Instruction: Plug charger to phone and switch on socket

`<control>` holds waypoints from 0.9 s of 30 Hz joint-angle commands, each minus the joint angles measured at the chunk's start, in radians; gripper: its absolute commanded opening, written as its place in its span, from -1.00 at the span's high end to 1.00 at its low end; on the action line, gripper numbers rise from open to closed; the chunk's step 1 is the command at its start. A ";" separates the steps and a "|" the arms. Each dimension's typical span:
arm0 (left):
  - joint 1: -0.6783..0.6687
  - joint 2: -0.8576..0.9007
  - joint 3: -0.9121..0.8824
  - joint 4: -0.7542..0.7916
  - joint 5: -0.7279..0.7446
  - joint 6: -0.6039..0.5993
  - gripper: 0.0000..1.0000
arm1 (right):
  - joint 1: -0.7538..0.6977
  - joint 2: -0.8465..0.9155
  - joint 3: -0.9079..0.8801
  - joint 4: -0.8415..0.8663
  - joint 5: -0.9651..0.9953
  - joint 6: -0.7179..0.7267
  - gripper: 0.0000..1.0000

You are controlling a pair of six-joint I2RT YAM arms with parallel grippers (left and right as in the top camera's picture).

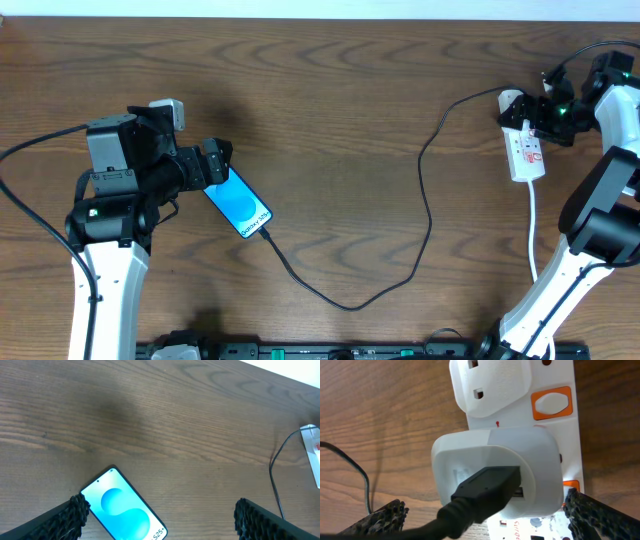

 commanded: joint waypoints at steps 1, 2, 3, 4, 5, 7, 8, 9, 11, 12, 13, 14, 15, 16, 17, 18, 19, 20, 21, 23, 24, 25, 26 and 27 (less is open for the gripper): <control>-0.003 0.001 0.004 -0.006 -0.006 0.017 -0.90 | 0.024 0.061 -0.005 -0.002 -0.063 0.015 -0.98; -0.003 0.001 0.004 -0.011 -0.006 0.017 -0.90 | 0.026 0.061 -0.005 -0.002 -0.063 0.015 -0.99; -0.003 0.001 0.004 -0.015 -0.006 0.018 -0.90 | 0.026 0.061 -0.005 -0.002 -0.064 0.015 -0.98; -0.003 0.001 0.004 -0.020 -0.006 0.018 -0.91 | 0.026 0.061 -0.005 -0.002 -0.067 0.015 -0.98; -0.003 0.001 0.004 -0.021 -0.006 0.018 -0.90 | 0.026 0.061 -0.005 -0.002 -0.068 0.015 -0.98; -0.003 0.001 0.004 -0.020 -0.006 0.018 -0.90 | 0.026 0.061 -0.005 -0.004 -0.071 0.016 -0.98; -0.003 0.001 0.004 -0.020 -0.006 0.018 -0.90 | 0.026 0.061 -0.005 -0.005 -0.081 0.015 -0.99; -0.003 0.001 0.004 -0.020 -0.006 0.018 -0.90 | 0.026 0.061 -0.005 -0.006 -0.093 0.015 -0.98; -0.003 0.001 0.004 -0.020 -0.006 0.018 -0.90 | 0.026 0.061 -0.005 -0.006 -0.116 0.015 -0.99; -0.003 0.001 0.004 -0.020 -0.006 0.017 -0.90 | 0.026 0.061 -0.005 -0.006 -0.133 0.015 -0.98; -0.003 0.001 0.004 -0.020 -0.006 0.017 -0.90 | 0.026 0.061 -0.005 -0.005 -0.146 0.015 -0.99; -0.003 0.001 0.004 -0.020 -0.006 0.017 -0.90 | 0.026 0.061 -0.005 -0.003 -0.163 0.015 -0.99; -0.003 0.001 0.004 -0.020 -0.006 0.018 -0.90 | 0.026 0.061 -0.005 -0.003 -0.179 0.015 -0.99; -0.003 0.001 0.004 -0.020 -0.006 0.017 -0.91 | 0.026 0.061 -0.005 -0.003 -0.199 0.015 -0.98; -0.003 0.001 0.004 -0.021 -0.006 0.017 -0.90 | 0.026 0.061 -0.005 -0.003 -0.208 0.015 -0.99; -0.003 0.001 0.004 -0.020 -0.006 0.017 -0.90 | 0.026 0.061 -0.005 -0.003 -0.219 0.015 -0.99; -0.003 0.001 0.004 -0.020 -0.006 0.018 -0.90 | 0.026 0.061 -0.005 -0.003 -0.225 0.015 -0.98; -0.003 0.001 0.004 -0.020 -0.006 0.017 -0.90 | 0.026 0.061 -0.005 -0.004 -0.234 0.015 -0.99; -0.003 0.001 0.004 -0.020 -0.006 0.017 -0.90 | 0.026 0.061 -0.005 -0.006 -0.240 0.015 -0.98; -0.003 0.001 0.004 -0.020 -0.006 0.017 -0.90 | 0.026 0.061 -0.005 -0.013 -0.240 0.015 -0.99; -0.003 0.001 0.004 -0.020 -0.006 0.017 -0.90 | 0.026 0.061 -0.005 -0.016 -0.240 0.015 -0.99; -0.003 0.001 0.004 -0.020 -0.006 0.017 -0.90 | 0.026 0.061 -0.005 -0.021 -0.240 0.015 -0.98; -0.003 0.001 0.004 -0.020 -0.006 0.017 -0.90 | 0.026 0.061 -0.005 -0.026 -0.240 0.014 -0.99; -0.003 0.001 0.004 -0.020 -0.006 0.017 -0.90 | 0.026 0.061 -0.005 -0.029 -0.240 0.014 -0.99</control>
